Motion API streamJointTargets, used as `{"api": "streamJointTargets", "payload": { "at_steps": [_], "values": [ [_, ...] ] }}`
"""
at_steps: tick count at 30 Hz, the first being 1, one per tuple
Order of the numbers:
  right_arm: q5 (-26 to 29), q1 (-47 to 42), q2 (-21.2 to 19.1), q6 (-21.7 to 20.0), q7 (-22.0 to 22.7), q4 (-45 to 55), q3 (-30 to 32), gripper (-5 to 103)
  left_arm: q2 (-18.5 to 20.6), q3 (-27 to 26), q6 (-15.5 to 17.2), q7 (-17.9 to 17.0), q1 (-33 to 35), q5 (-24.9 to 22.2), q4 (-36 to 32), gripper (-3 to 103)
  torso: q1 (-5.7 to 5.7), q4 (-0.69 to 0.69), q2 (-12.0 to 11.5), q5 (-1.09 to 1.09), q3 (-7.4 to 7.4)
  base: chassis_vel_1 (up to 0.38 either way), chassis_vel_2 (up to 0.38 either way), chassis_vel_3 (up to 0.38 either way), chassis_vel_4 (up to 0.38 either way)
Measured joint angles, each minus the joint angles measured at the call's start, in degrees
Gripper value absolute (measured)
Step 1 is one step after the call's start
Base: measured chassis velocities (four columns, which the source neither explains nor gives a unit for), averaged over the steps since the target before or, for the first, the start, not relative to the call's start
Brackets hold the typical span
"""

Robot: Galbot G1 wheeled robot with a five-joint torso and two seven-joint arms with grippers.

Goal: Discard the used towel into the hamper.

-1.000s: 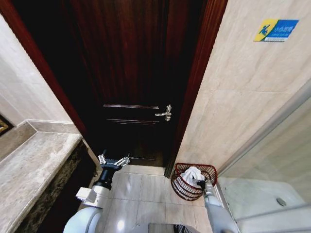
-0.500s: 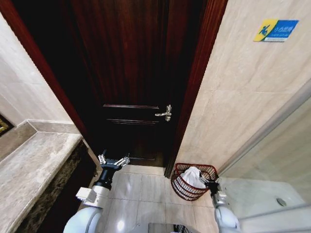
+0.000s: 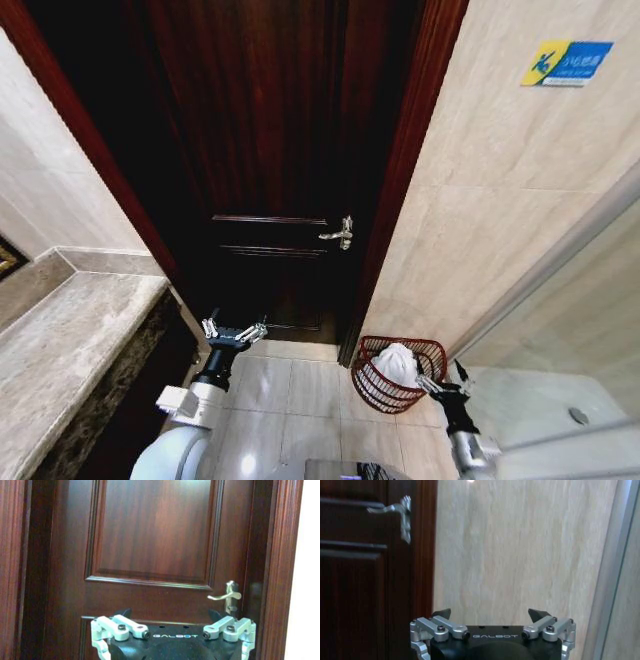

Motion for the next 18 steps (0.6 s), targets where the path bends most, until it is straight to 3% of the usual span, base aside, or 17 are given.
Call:
{"api": "streamJointTargets", "payload": {
  "at_steps": [9,18],
  "values": [
    [0.49,-2.48,0.17,1.37,0.50,6.10,-0.83,100,0.00,0.00,0.00,0.00,0.00,0.00,0.00,99,0.00,0.01,0.00,0.02,0.01,0.000,0.000,0.000,0.000],
    [1.83,-3.45,0.49,-1.46,0.52,12.95,-3.07,100,0.00,0.00,0.00,0.00,0.00,0.00,0.00,99,0.01,0.00,0.00,0.01,0.01,0.000,0.000,0.000,0.000]
  ]
}}
